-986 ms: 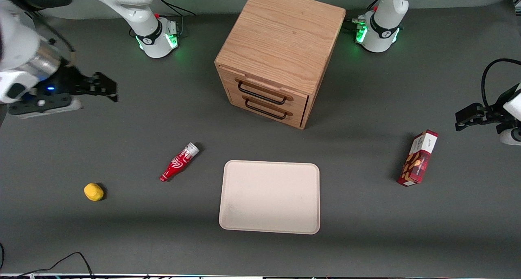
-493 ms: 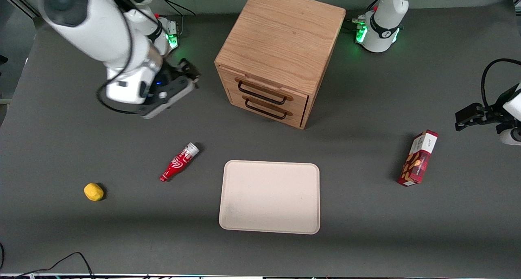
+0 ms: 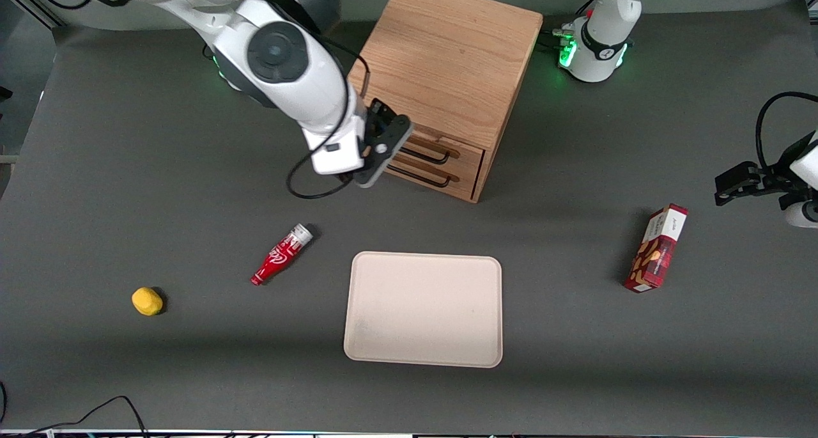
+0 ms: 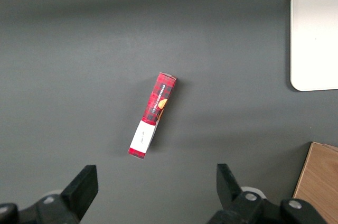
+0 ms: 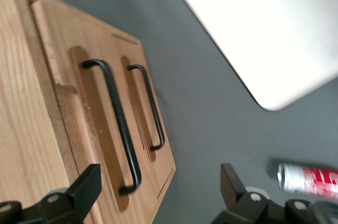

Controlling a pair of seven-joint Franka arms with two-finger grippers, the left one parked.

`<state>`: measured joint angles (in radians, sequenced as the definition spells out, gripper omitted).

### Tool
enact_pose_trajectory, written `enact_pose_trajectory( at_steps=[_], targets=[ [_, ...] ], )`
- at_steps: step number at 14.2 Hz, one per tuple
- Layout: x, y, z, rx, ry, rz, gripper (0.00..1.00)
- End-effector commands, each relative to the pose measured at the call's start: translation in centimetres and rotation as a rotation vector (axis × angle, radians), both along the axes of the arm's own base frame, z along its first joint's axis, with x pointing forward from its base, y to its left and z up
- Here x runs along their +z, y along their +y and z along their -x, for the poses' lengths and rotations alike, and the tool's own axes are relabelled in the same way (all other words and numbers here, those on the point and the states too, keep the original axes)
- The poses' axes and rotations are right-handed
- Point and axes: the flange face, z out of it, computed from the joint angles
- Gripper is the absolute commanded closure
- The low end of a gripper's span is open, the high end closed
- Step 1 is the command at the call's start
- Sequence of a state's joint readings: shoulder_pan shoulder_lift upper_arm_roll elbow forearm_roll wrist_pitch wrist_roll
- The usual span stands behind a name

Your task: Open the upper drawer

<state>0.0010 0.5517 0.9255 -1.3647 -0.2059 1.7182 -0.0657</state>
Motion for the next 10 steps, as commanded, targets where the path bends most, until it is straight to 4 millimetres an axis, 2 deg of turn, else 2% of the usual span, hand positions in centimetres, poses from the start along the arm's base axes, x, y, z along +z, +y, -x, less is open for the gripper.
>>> enact_pose_trajectory(
  at_steps=[1,3,5,10],
  targets=[
    [-2.8,0.8,-0.7,0.128,0.016,-0.02,0.0],
    [-4.7,2.2,-0.1,0.173,0.015,-0.008,0.0],
    [-5.5,3.1,0.5,0.19,0.018,-0.008,0.0],
    [-8.5,4.3,1.1,0.208,0.016,-0.016,0.0]
  ],
)
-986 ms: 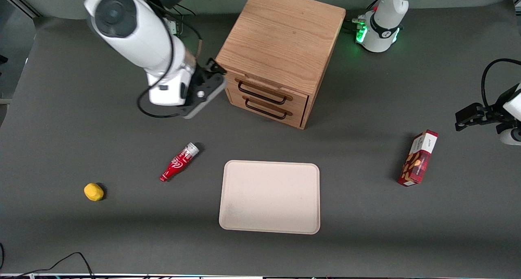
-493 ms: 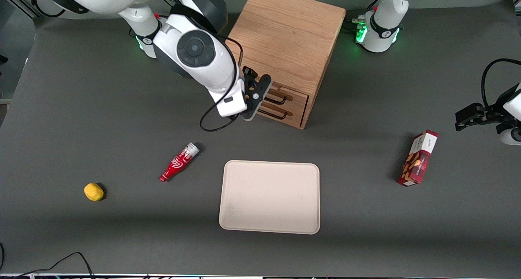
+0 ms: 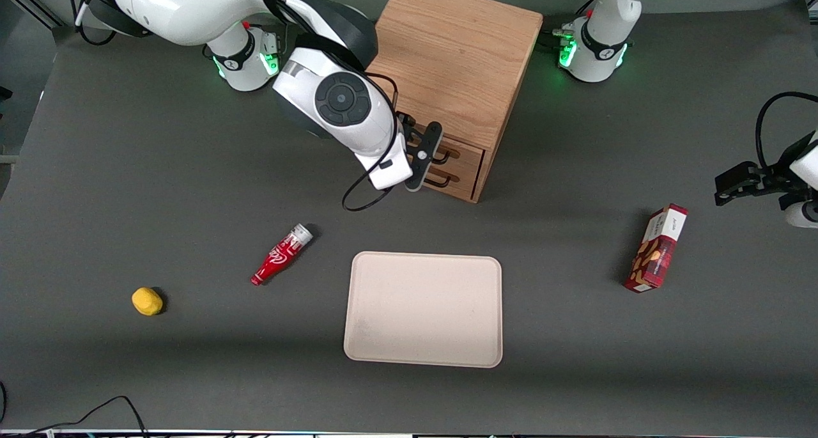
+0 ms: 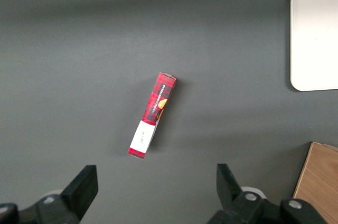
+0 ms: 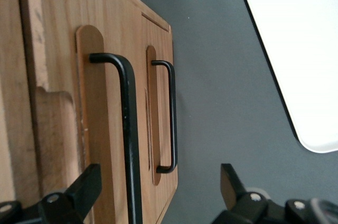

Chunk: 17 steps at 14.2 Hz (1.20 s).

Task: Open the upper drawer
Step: 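Pull the handle outward from the cabinet with the right gripper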

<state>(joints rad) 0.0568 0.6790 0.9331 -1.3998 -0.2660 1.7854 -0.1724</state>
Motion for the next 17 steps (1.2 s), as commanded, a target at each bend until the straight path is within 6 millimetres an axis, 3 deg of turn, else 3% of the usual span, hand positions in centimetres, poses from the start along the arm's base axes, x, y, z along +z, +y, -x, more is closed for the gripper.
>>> enact_pose_trajectory(
  at_steps=[1,7,17],
  targets=[
    [-1.6,0.9,-0.1,0.042,-0.044,0.008,0.0],
    [-3.8,-1.3,-3.4,0.046,-0.085,0.01,0.0],
    [-2.5,-5.5,-10.0,0.016,-0.205,-0.024,0.0]
  ],
)
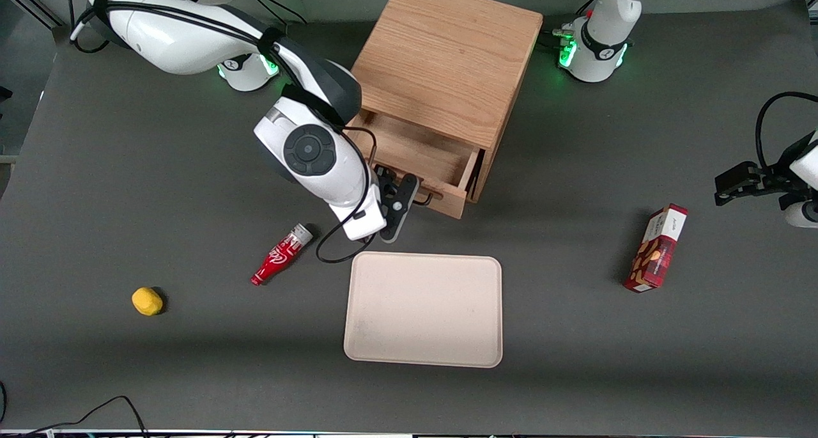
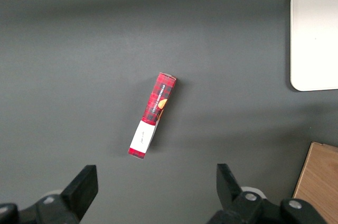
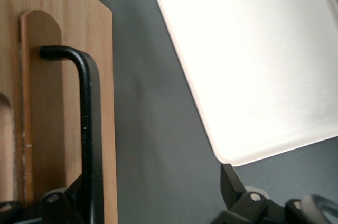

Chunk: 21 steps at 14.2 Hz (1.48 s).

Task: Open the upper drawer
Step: 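Pull the handle outward from the cabinet with the right gripper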

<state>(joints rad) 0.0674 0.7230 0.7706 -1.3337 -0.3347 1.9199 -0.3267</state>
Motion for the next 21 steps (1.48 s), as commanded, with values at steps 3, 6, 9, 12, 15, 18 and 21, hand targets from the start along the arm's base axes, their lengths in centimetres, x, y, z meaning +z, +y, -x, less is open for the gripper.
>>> enact_pose_trajectory(
  at_steps=[3,6,9,12,15,18,21],
  targets=[
    [0.7,-2.2,-3.7,0.025,-0.09,-0.008,0.0],
    [0.4,-4.4,-6.0,-0.006,-0.14,-0.008,0.0],
    [0.5,-6.2,-7.8,-0.027,-0.182,-0.027,0.0],
    [0.8,-8.0,-9.4,-0.029,-0.208,-0.053,0.0],
    [1.1,-8.2,-9.7,-0.031,-0.219,-0.062,0.0],
    [1.9,-8.2,-9.9,-0.07,-0.199,-0.11,0.0],
    [3.6,-8.8,-10.1,-0.102,-0.192,-0.153,0.0]
  ],
)
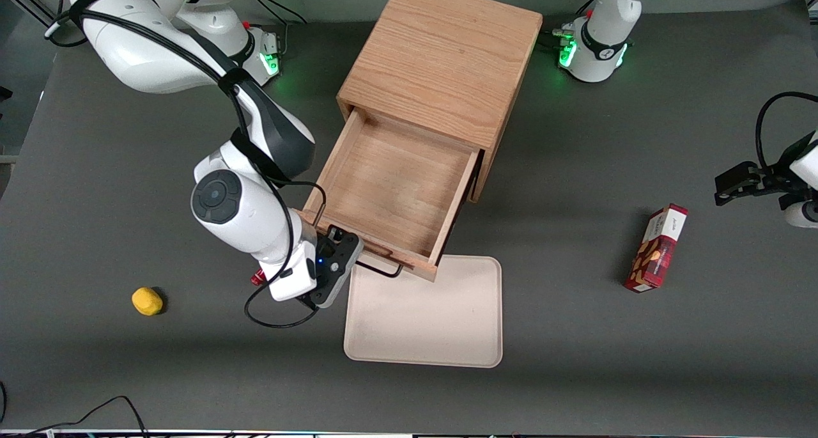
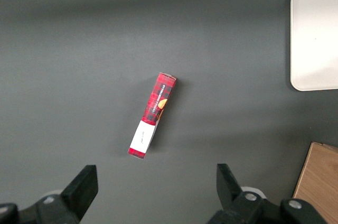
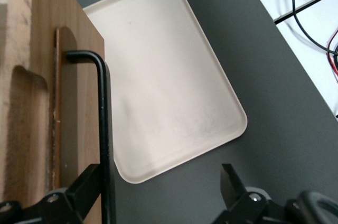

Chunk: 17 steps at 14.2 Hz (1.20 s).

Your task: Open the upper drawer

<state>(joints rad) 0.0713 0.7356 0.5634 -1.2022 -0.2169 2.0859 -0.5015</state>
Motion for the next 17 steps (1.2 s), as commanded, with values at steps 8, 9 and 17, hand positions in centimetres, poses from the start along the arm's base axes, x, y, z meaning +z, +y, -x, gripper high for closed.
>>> enact_pose_trajectory(
  at_steps=[8,9,17],
  targets=[
    [16.1,-16.1,4.5,-0.458,0.134,-0.032,0.0],
    [17.3,-18.1,6.1,-0.547,0.174,0.006,0.0],
    [20.7,-28.7,14.1,-1.144,0.233,0.157,0.0]
  ],
)
